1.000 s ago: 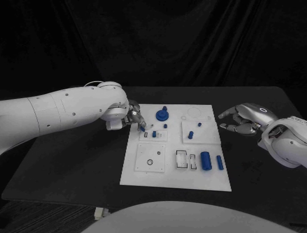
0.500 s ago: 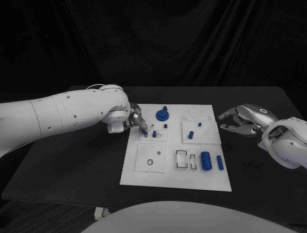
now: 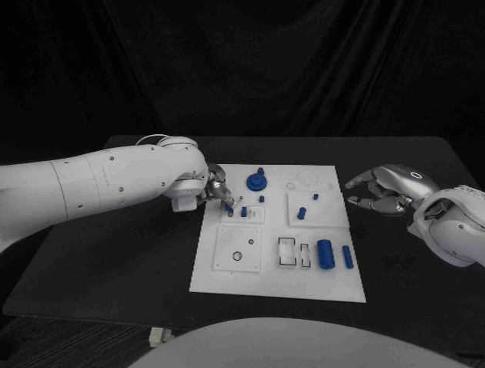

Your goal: Assemble the parts on the task board

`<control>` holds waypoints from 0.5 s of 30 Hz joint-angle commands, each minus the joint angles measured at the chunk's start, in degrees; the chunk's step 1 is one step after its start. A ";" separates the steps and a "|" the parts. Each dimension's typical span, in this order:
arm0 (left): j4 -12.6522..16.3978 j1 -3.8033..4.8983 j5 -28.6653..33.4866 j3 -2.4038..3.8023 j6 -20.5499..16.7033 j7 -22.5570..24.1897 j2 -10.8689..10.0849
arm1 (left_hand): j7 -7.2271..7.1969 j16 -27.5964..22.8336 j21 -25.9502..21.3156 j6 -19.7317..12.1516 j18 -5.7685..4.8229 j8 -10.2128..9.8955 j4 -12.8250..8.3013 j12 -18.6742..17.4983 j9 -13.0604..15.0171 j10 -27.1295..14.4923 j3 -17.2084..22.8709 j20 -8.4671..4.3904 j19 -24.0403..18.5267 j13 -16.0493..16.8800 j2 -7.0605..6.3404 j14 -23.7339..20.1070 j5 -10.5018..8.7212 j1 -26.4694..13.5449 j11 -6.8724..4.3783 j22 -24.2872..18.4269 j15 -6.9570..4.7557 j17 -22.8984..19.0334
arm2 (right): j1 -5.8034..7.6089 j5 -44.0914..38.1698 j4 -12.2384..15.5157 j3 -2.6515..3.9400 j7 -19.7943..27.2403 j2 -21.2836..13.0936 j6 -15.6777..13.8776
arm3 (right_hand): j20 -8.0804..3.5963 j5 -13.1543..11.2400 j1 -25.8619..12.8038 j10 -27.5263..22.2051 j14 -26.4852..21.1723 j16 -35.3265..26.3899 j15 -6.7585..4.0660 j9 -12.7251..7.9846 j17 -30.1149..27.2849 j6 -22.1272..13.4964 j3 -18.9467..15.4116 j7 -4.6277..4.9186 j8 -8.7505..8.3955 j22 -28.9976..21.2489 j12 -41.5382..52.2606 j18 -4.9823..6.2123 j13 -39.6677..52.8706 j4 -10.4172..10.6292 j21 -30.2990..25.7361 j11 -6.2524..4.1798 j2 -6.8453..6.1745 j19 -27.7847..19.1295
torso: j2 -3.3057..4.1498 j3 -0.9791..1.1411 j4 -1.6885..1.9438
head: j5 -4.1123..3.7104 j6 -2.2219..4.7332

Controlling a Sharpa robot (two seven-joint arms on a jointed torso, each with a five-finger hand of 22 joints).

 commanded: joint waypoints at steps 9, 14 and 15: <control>0.22 -0.41 -2.47 0.04 -0.36 1.11 0.10 | -0.30 0.15 -0.06 -0.22 0.40 -0.39 -3.82 0.15 -0.08 6.00 4.23 0.18 -0.07 15.07 0.19 5.95 0.03 -0.33 0.02 11.12 0.09 15.09 | -0.17 -0.12 0.08 0.03 -0.70 0.01 -0.06 | 0.25 0.30 0.43 6.07 6.06 0.15 0.39 -0.10 15.10 0.33 0.48 -0.02 -0.31 9.45 0.15 1.13 15.09 -0.02 -0.22 0.44 0.02 -0.35 | 0.00 0.01 0.03 | 0.08 -0.01; 0.33 -0.60 -2.50 0.04 -0.24 1.01 0.03 | -0.33 0.15 -0.12 -0.16 0.41 -0.39 -3.76 0.15 -0.09 6.00 4.26 0.19 -0.12 15.07 0.24 5.95 -0.05 -0.48 0.01 11.09 0.10 15.09 | -0.17 -0.12 0.14 0.03 -0.73 -0.05 -0.04 | 0.25 0.30 0.43 6.07 6.06 0.15 0.39 -0.10 15.10 0.33 0.48 -0.02 -0.31 9.45 0.15 1.13 15.09 -0.02 -0.22 0.44 0.02 -0.35 | 0.00 0.02 0.01 | 0.18 -0.01; 0.35 -0.64 -2.50 0.04 -0.22 1.00 0.01 | -0.33 0.15 -0.12 -0.16 0.41 -0.39 -3.76 0.15 -0.09 6.00 4.26 0.19 -0.12 15.07 0.24 5.95 -0.05 -0.48 0.01 11.09 0.10 15.09 | -0.17 -0.12 0.14 0.03 -0.73 -0.06 -0.04 | 0.25 0.30 0.43 6.07 6.06 0.15 0.39 -0.10 15.10 0.33 0.48 -0.02 -0.31 9.45 0.15 1.13 15.09 -0.02 -0.22 0.44 0.02 -0.35 | -0.01 0.02 0.02 | 0.16 -0.01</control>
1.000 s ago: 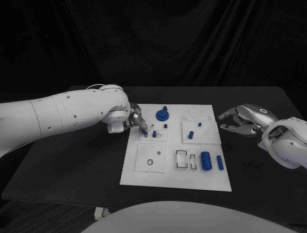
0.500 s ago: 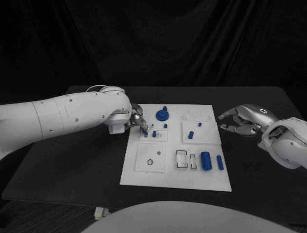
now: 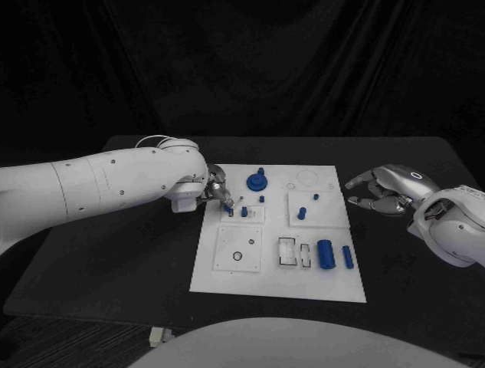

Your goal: Assemble the parts on the task board

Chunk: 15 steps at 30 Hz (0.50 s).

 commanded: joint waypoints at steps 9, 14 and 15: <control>0.83 -0.72 -0.42 0.03 0.08 0.81 -0.10 | -0.54 0.15 -0.25 0.05 0.45 -0.41 -3.84 0.15 -0.10 6.00 4.08 0.20 -0.21 15.07 0.44 5.95 -0.01 -0.35 0.00 11.05 0.10 15.09 | -0.16 -0.12 0.21 0.04 -0.76 -0.13 -0.01 | 0.25 0.30 0.43 6.07 6.06 0.15 0.39 -0.05 15.10 0.33 0.32 -0.02 -0.31 9.41 0.15 1.13 15.09 0.14 -0.22 0.44 0.02 -0.35 | 0.03 0.01 0.07 | -0.02 -0.01; 1.17 -0.83 -0.42 0.03 -0.01 0.86 -0.05 | -0.54 0.15 -0.30 0.05 0.46 -0.42 -3.85 0.15 -0.10 6.00 4.12 0.20 -0.24 15.07 0.46 5.95 0.01 -0.36 -0.01 11.03 0.10 15.09 | -0.16 -0.12 0.25 0.04 -0.77 -0.17 0.02 | 0.25 0.30 0.43 6.07 6.06 0.15 0.39 -0.05 15.10 0.33 0.32 -0.02 -0.31 9.41 0.15 1.13 15.09 0.14 -0.22 0.44 0.02 -0.35 | 0.03 0.00 -0.01 | 0.07 -0.01; 1.22 -0.84 -0.42 0.03 -0.01 0.85 -0.04 | -0.54 0.15 -0.30 0.05 0.46 -0.42 -3.85 0.15 -0.10 6.00 4.12 0.20 -0.24 15.07 0.46 5.95 0.01 -0.36 -0.01 11.03 0.10 15.09 | -0.16 -0.12 0.26 0.04 -0.78 -0.18 0.02 | 0.25 0.30 0.43 6.07 6.06 0.15 0.39 -0.05 15.10 0.33 0.32 -0.02 -0.31 9.41 0.15 1.13 15.09 0.14 -0.22 0.44 0.02 -0.35 | 0.04 0.00 -0.02 | 0.08 -0.01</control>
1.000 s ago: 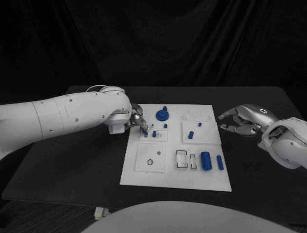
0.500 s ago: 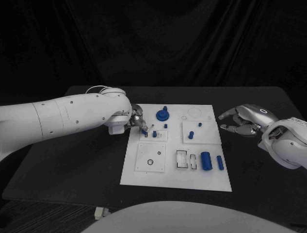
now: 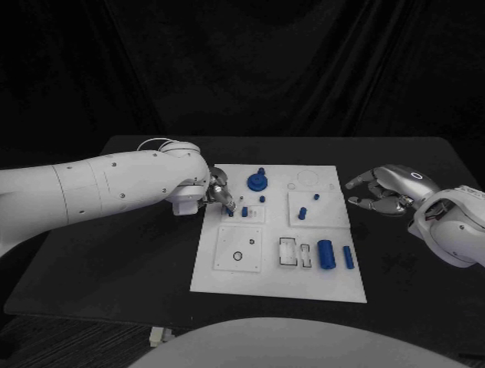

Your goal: Assemble the parts on the task board

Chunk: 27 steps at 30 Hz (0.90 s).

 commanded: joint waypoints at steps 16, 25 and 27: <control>0.64 -0.40 -0.10 -0.08 0.48 0.20 -0.35 | -0.42 0.15 -0.31 -0.06 0.47 -0.18 -2.87 0.15 0.06 6.00 3.19 0.20 -0.25 15.07 0.64 5.95 0.09 0.24 -0.02 11.03 0.09 15.10 | -0.15 -0.13 -0.04 0.03 -0.80 -0.03 0.06 | 0.25 0.30 0.43 6.07 6.06 0.15 0.39 -0.06 15.10 0.33 0.32 -0.02 -0.31 9.42 0.15 1.13 15.09 0.14 -0.22 0.44 0.02 -0.35 | -0.02 -0.04 -0.07 | 0.08 -0.01; 1.11 -0.44 -0.10 -0.08 0.41 0.05 -0.64 | -0.43 0.15 -0.37 -0.02 0.49 -0.18 -2.98 0.15 0.06 6.00 3.36 0.21 -0.30 15.07 0.70 5.95 0.19 0.26 -0.03 11.01 0.09 15.10 | -0.17 -0.13 -0.14 0.03 -0.84 0.03 0.06 | 0.26 0.42 0.43 6.07 6.06 0.15 0.40 -0.11 15.10 0.39 0.48 -0.01 -0.36 9.42 0.15 1.13 15.09 0.04 -0.24 0.45 -0.03 -0.34 | -0.03 -0.05 -0.04 | 0.19 -0.01; 1.22 -0.44 -0.10 -0.08 0.34 0.05 -0.72 | -0.42 0.15 -0.37 -0.02 0.48 -0.18 -2.99 0.15 0.06 6.00 3.38 0.21 -0.30 15.07 0.71 5.95 0.20 0.26 -0.03 11.01 0.09 15.10 | -0.18 -0.13 -0.15 0.03 -0.84 0.04 0.05 | 0.26 0.42 0.43 6.07 6.06 0.15 0.40 -0.11 15.10 0.39 0.48 -0.01 -0.36 9.42 0.15 1.13 15.09 0.04 -0.24 0.45 -0.03 -0.34 | -0.02 -0.02 -0.07 | 0.20 -0.01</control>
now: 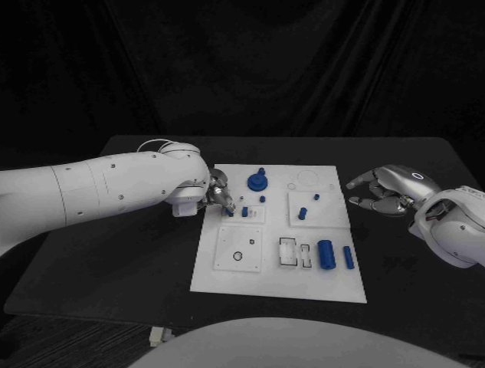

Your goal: Assemble the parts on the task board

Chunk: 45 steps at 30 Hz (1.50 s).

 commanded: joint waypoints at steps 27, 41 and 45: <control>-0.62 -0.27 0.05 -0.07 2.77 1.19 0.17 | -0.65 0.15 -0.27 1.27 0.48 0.24 -3.56 0.15 0.13 6.00 4.13 0.15 -0.25 15.07 0.03 5.95 1.60 -0.62 -0.22 11.03 -0.04 15.10 | -0.21 -0.13 -0.10 0.03 -1.21 -0.01 0.24 | 0.05 0.24 0.49 6.07 6.06 0.15 0.40 -0.07 15.10 0.40 0.43 -0.01 -0.39 9.43 0.15 1.13 15.05 -0.19 -0.26 0.46 -0.01 -0.13 | 0.04 0.03 -0.03 | -0.08 -0.01; -1.38 -0.27 0.05 -0.07 6.16 -0.20 0.58 | -0.76 0.15 -0.29 1.57 0.49 0.25 -4.15 0.15 0.11 6.00 4.47 0.09 -0.26 15.07 -0.42 5.95 1.50 -0.67 -0.32 11.03 -0.13 15.10 | -0.21 -0.13 -0.05 0.03 -1.26 -0.01 0.35 | 0.06 0.30 0.61 6.07 6.06 0.15 0.42 -0.10 15.10 0.44 0.61 0.01 -0.41 9.43 0.15 1.13 15.05 -0.32 -0.29 0.49 0.04 -0.13 | 0.05 0.02 0.06 | -0.12 -0.01; -1.49 -0.27 0.05 -0.06 6.85 -0.33 0.66 | -0.78 0.15 -0.32 1.65 0.50 0.24 -4.27 0.15 0.09 6.00 4.51 0.07 -0.29 15.07 -0.57 5.95 1.43 -0.75 -0.33 11.01 -0.14 15.10 | -0.21 -0.13 -0.03 0.03 -1.27 -0.03 0.38 | 0.06 0.30 0.61 6.07 6.06 0.15 0.42 -0.10 15.10 0.44 0.61 0.01 -0.41 9.43 0.15 1.13 15.05 -0.32 -0.29 0.49 0.04 -0.13 | 0.03 0.04 0.00 | -0.08 -0.01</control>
